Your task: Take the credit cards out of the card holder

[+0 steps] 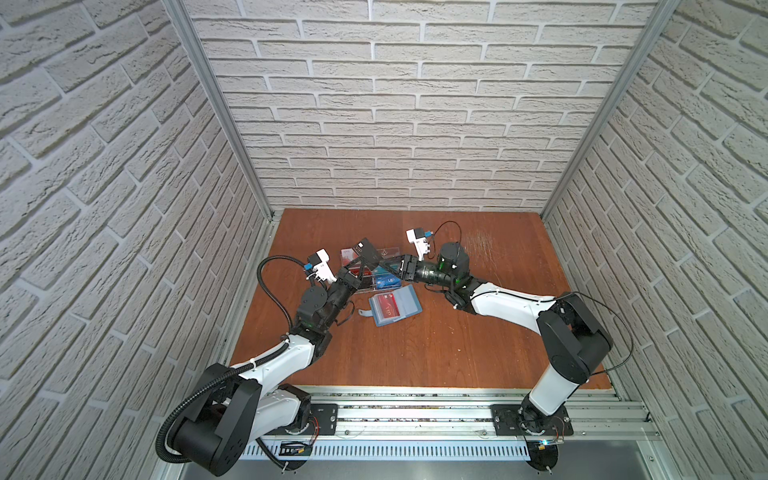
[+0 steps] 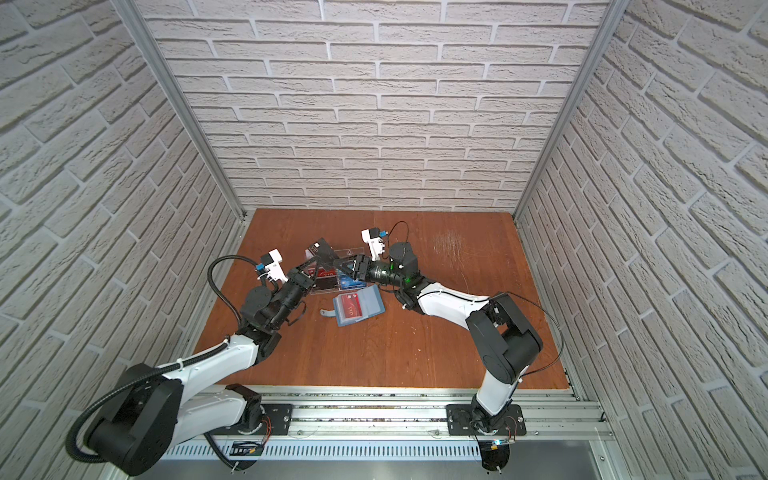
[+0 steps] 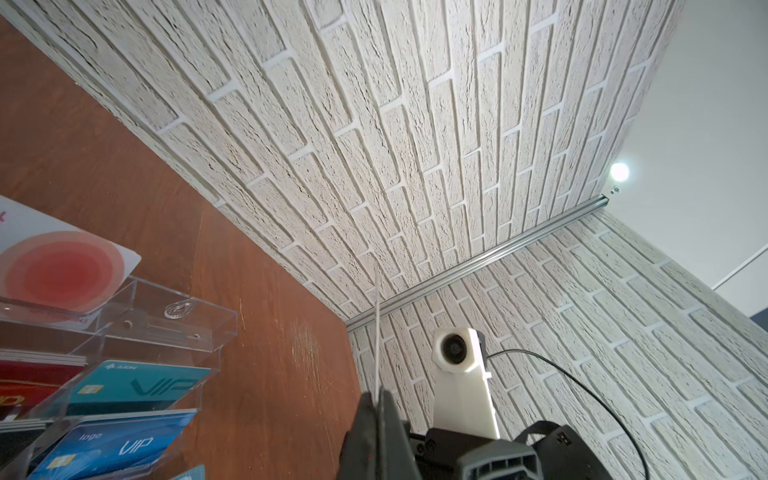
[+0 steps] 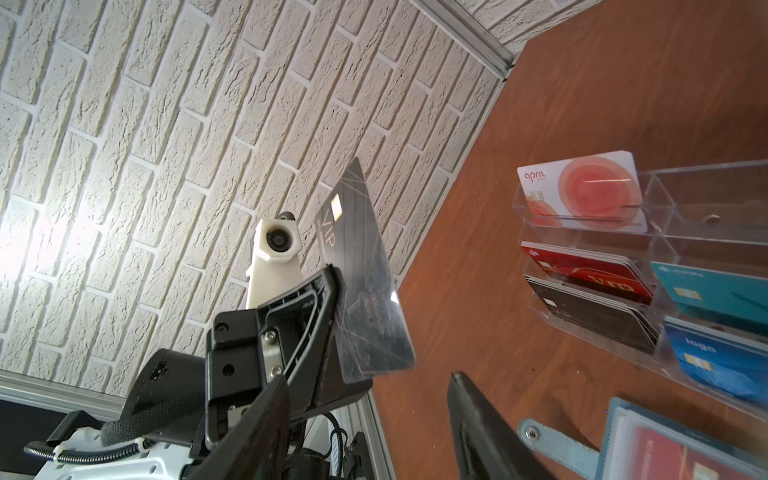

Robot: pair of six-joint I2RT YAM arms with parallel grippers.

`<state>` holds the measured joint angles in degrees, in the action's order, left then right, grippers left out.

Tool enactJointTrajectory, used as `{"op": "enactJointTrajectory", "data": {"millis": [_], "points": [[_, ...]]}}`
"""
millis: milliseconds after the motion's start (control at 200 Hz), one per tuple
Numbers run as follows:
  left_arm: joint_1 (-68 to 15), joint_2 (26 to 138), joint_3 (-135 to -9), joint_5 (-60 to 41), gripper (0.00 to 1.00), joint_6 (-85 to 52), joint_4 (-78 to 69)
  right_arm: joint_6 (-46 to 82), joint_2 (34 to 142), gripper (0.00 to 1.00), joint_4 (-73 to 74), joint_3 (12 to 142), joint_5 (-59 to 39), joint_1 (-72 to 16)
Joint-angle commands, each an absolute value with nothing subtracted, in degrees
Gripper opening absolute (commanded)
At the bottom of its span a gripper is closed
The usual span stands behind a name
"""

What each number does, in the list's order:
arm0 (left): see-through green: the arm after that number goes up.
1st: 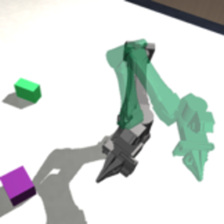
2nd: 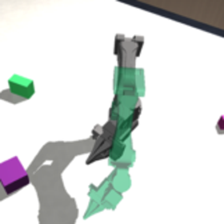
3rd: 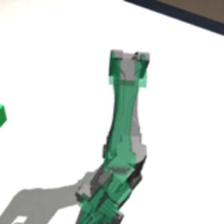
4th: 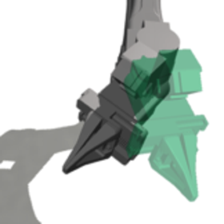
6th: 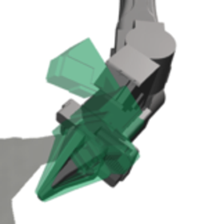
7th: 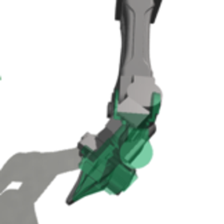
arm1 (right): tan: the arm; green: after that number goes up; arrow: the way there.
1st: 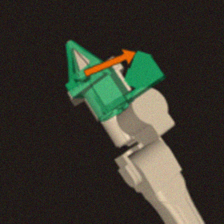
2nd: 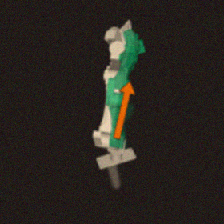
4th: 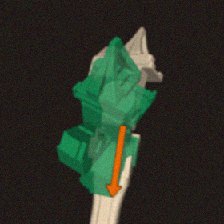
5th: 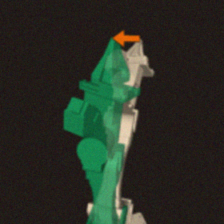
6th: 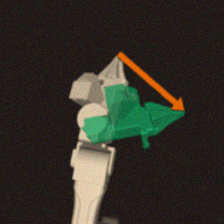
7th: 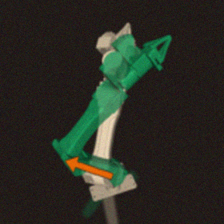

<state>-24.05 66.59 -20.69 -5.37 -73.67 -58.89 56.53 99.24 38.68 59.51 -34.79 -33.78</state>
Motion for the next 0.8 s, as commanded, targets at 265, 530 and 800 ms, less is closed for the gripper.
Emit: {"op": "enactJointTrajectory", "data": {"millis": [265, 530, 800], "points": [[-24.2, 65.4, -19.0, -4.5, 0.00, -75.1, -64.4, 56.7, 103.2, 0.46, 45.9, 62.6, -35.1, -34.4], [-24.4, 65.9, -19.0, -4.6, 0.00, -75.7, -63.8, 56.3, 103.7, 0.22, 45.3, 64.4, -37.2, -34.4], [-24.5, 67.0, -20.2, -5.4, 0.00, -76.5, -62.8, 55.2, 103.6, 0.06, 42.7, 65.8, -38.3, -34.5]]}}
